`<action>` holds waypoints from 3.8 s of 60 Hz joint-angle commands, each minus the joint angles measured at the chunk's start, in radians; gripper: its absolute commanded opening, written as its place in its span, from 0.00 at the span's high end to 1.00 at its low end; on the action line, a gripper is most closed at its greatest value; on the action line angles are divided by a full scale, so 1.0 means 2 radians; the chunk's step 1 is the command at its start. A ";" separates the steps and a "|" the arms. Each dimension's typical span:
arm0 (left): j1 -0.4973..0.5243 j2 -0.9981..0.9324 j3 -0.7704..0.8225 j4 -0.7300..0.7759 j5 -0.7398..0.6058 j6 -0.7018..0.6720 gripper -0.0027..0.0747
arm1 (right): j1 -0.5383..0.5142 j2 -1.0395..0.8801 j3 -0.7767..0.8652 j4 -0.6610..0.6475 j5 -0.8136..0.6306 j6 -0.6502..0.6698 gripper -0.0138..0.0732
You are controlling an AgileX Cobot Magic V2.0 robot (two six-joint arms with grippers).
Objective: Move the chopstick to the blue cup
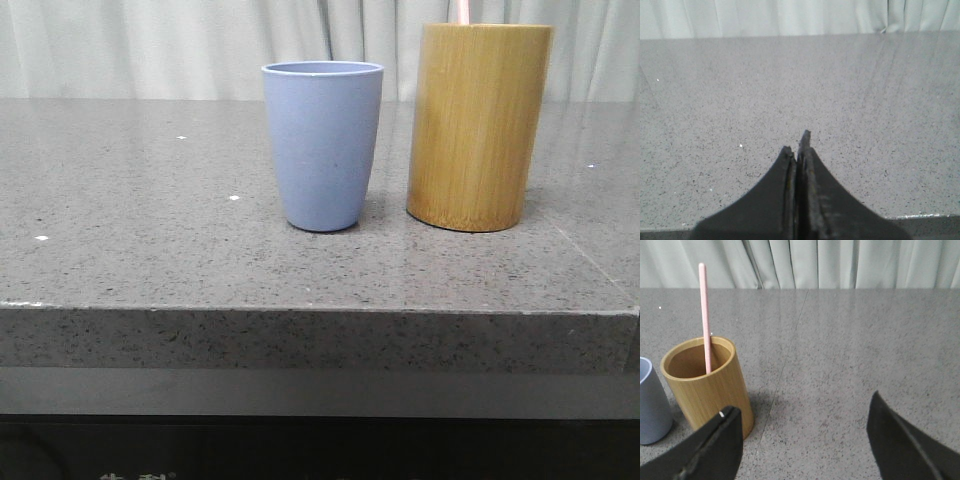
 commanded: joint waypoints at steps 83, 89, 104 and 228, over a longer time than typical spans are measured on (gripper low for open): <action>0.001 -0.011 -0.008 -0.003 -0.051 -0.005 0.99 | 0.159 0.391 -0.297 -0.024 -0.199 -0.007 0.98; 0.001 -0.011 -0.008 -0.003 -0.051 -0.005 0.99 | 0.160 0.355 -0.297 -0.023 -0.225 -0.007 0.98; 0.001 -0.011 -0.008 -0.003 -0.051 -0.005 0.99 | 0.210 0.319 -0.297 -0.021 -0.306 -0.007 0.98; 0.001 -0.011 -0.008 -0.003 -0.051 -0.005 0.99 | 0.077 0.345 -0.408 -0.006 0.077 -0.016 0.98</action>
